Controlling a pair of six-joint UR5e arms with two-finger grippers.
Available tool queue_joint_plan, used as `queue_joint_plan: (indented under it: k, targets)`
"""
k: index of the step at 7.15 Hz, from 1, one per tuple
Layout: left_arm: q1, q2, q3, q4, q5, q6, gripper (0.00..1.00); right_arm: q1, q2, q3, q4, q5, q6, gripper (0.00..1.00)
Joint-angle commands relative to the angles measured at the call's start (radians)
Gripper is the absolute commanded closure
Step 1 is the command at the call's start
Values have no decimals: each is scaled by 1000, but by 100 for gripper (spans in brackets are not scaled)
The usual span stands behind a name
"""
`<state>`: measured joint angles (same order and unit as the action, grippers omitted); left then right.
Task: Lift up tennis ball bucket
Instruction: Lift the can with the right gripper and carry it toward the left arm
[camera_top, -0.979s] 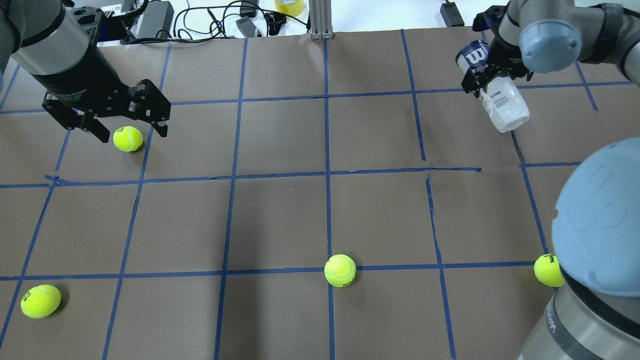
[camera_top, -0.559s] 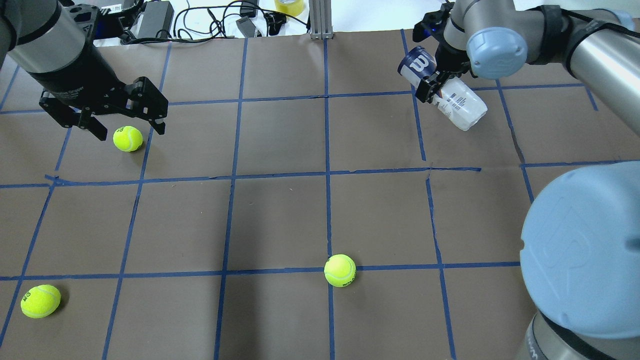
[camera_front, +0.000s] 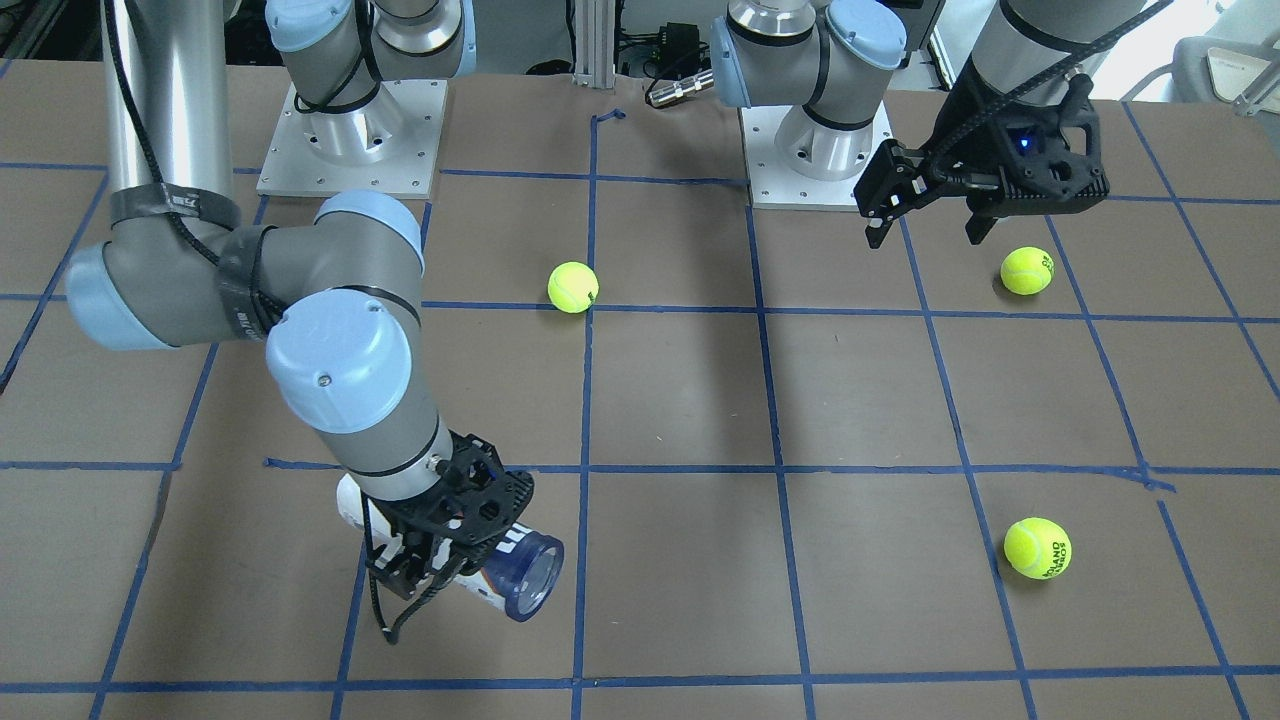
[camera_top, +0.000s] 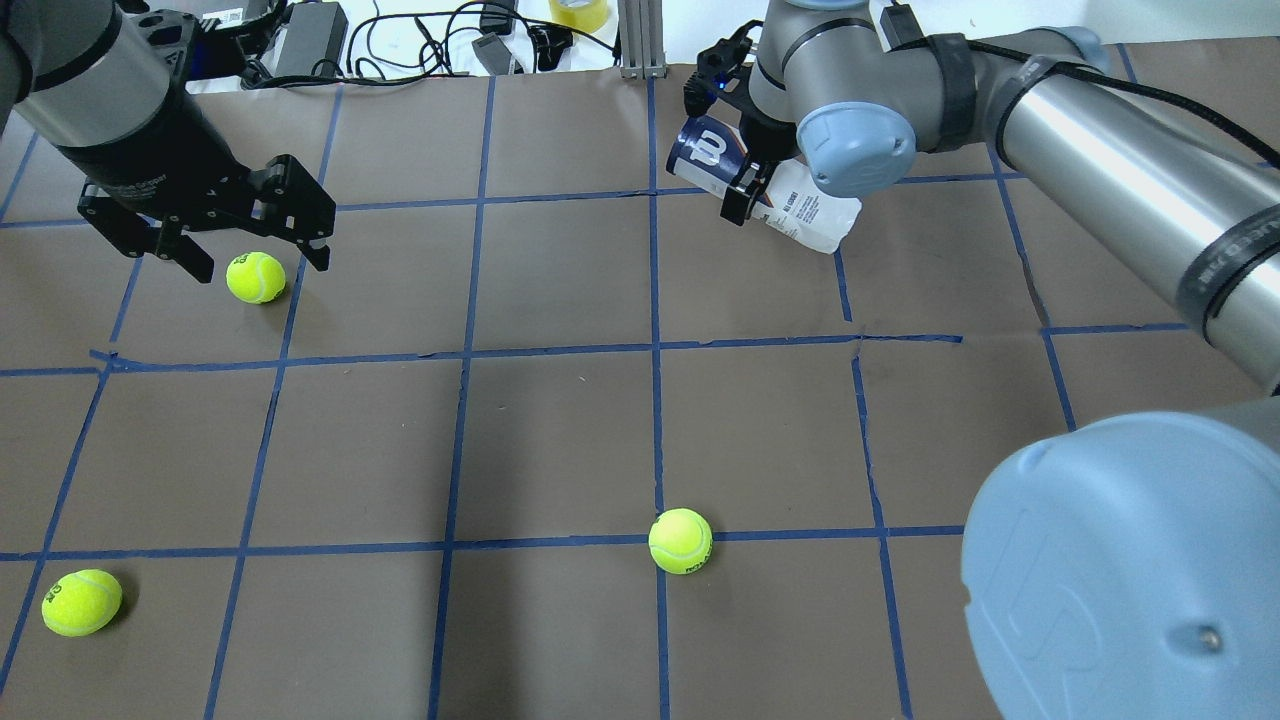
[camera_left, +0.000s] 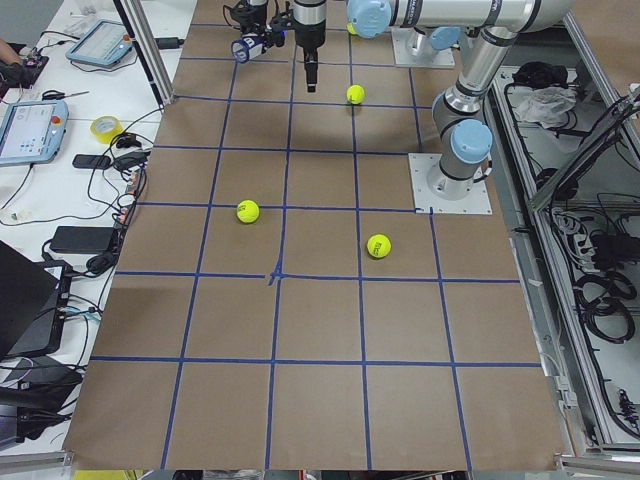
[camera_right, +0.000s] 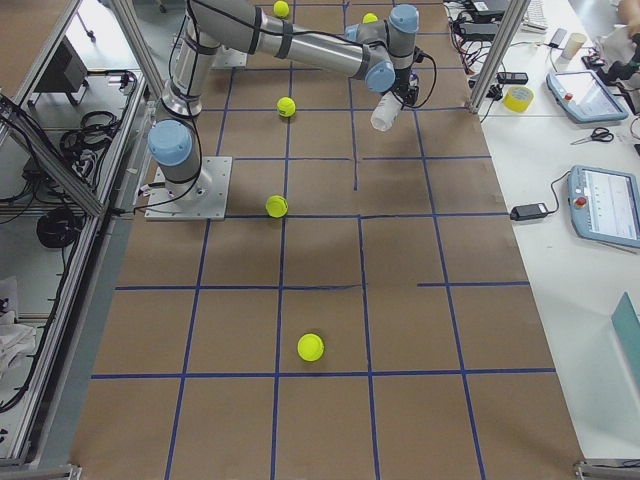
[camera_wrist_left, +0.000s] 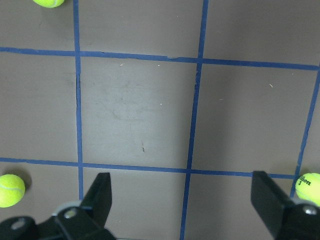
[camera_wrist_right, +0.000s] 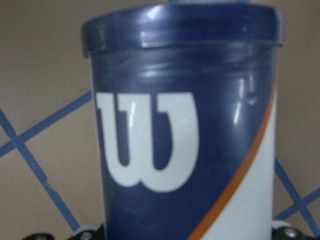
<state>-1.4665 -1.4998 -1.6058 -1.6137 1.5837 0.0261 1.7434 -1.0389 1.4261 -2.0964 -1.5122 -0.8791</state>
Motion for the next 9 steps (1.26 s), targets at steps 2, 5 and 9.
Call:
queue_joint_plan:
  k: [2, 5, 9]
  targets:
    - [72, 0, 3, 2, -10, 102, 0, 166, 72, -1, -149, -9, -136, 31]
    - [86, 3, -5, -2, -22, 126, 0, 235, 118, 1, -191, 4, -347, 31]
    - [86, 3, -5, -5, -16, 126, 0, 303, 151, 1, -238, 4, -289, 27]
